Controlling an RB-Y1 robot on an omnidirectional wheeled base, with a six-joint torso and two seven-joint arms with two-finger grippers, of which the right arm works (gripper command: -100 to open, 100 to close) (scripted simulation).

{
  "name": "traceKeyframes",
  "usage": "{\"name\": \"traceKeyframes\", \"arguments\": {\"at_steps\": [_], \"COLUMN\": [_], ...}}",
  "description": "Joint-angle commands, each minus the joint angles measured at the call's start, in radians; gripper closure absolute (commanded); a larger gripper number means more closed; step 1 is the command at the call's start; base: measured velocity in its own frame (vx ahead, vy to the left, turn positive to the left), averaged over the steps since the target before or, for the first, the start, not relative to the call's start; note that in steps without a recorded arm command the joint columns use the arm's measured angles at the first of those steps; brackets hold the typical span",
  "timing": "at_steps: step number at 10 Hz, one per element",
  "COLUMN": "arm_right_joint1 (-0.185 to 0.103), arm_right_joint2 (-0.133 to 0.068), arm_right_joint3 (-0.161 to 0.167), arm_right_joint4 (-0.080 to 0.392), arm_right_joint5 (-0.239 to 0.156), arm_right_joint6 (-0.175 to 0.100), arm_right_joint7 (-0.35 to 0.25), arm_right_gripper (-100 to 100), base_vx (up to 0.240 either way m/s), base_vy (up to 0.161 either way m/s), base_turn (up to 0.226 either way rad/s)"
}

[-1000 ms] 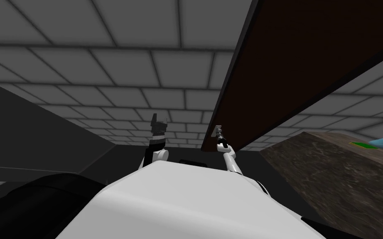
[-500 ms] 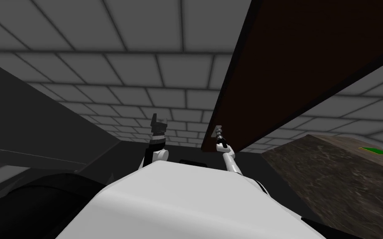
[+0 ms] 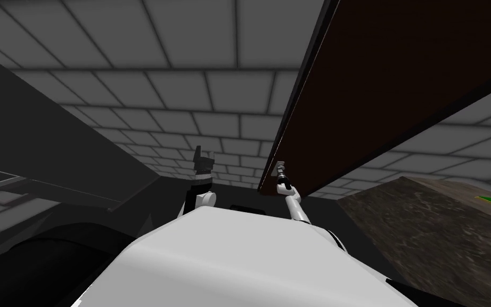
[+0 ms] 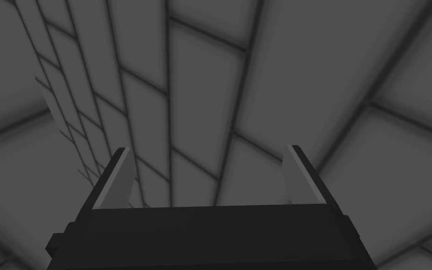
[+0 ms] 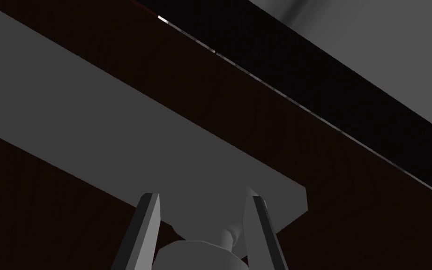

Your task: Pull the door open

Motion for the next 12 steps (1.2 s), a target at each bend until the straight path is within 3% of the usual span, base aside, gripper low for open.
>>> {"name": "traceKeyframes", "arguments": {"at_steps": [1,5,8,12], "arm_right_joint1": [0.001,-0.007,-0.009,-0.018], "arm_right_joint2": [-0.020,-0.029,-0.032,-0.042], "arm_right_joint3": [-0.020,0.008,0.019,0.050], "arm_right_joint4": [0.007,0.017,0.020,0.032], "arm_right_joint5": [-0.015,-0.079,-0.102,-0.174], "arm_right_joint6": [0.002,-0.017,-0.024,-0.045], "arm_right_joint7": [-0.028,-0.136,-0.188,-0.306], "arm_right_gripper": [100,100,100,100], "base_vx": [-0.051,-0.058,-0.060,-0.067], "base_vy": [-0.045,-0.039,-0.050,-0.058], "base_turn": [0.058,0.078,0.074,0.095]}}
